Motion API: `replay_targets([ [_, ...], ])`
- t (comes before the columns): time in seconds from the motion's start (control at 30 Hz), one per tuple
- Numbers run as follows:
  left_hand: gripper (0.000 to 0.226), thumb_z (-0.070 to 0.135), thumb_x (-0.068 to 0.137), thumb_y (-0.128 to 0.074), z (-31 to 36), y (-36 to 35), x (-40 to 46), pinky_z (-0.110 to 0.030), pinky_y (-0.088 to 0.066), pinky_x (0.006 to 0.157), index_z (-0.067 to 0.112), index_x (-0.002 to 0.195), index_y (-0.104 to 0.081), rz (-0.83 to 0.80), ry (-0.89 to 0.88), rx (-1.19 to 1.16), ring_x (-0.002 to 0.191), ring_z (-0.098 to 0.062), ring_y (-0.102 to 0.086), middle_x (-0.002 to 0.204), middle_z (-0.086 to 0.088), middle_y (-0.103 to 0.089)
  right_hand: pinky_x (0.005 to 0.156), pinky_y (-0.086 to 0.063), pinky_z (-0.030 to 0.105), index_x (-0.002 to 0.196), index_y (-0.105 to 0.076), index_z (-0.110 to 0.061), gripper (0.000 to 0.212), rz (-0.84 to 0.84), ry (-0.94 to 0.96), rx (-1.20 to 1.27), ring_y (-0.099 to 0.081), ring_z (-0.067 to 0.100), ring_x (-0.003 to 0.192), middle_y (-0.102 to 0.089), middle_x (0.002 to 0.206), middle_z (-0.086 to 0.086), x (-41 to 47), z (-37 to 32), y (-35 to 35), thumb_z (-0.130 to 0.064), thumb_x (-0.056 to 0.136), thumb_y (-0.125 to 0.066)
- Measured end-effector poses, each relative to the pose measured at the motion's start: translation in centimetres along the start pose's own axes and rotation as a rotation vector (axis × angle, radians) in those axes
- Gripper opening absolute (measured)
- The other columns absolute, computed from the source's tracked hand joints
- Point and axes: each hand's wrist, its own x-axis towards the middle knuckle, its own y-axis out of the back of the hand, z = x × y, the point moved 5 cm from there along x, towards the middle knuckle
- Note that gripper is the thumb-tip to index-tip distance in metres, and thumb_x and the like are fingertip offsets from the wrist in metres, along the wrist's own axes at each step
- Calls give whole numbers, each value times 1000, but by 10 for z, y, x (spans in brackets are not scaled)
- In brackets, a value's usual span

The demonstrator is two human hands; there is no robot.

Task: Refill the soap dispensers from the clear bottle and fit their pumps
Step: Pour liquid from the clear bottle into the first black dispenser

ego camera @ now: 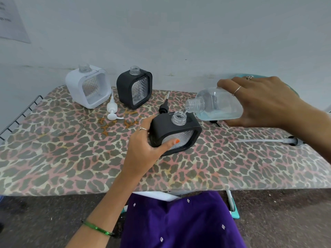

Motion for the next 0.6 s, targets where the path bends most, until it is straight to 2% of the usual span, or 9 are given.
replay_targets([
  [0.2, 68, 45, 68, -76, 1, 0, 0, -2, -42, 74, 9, 121, -54, -8, 4, -3, 90, 18, -54, 99, 12, -61, 47, -44, 30, 122, -43, -16, 80, -7, 2, 0, -66, 33, 71, -68, 92, 10, 0, 0, 0, -62, 63, -73],
  [0.27, 69, 48, 68, -77, 2, 0, 0, -1, -42, 74, 9, 121, -54, -5, 7, -9, 89, 18, -54, 97, 17, -58, 47, -43, 30, 122, -45, -15, 80, -9, 1, -1, -65, 33, 71, -67, 92, 10, 0, -1, -1, -63, 64, -72],
  [0.4, 68, 45, 67, -75, 2, 0, 0, -1, -41, 74, 9, 121, -54, -2, 6, -7, 90, 19, -53, 98, 15, -58, 47, -40, 28, 121, -45, -14, 78, 16, 9, 8, -65, 33, 70, -68, 92, 11, 1, 0, 2, -64, 64, -64],
  [0.53, 67, 46, 68, -77, 2, 1, 0, -1, -42, 73, 12, 120, -54, -4, 6, -2, 89, 18, -54, 97, 22, -56, 48, -40, 28, 121, -46, -13, 78, 30, 20, 19, -66, 33, 70, -68, 91, 12, 1, -1, 3, -62, 64, -64],
  [0.6, 68, 49, 67, -75, 3, 1, 0, -1, -42, 73, 11, 120, -54, -2, 3, -6, 89, 18, -54, 97, 20, -57, 48, -40, 28, 122, -46, -13, 78, 27, 21, 20, -66, 33, 71, -68, 92, 12, 1, -1, 3, -62, 64, -64],
])
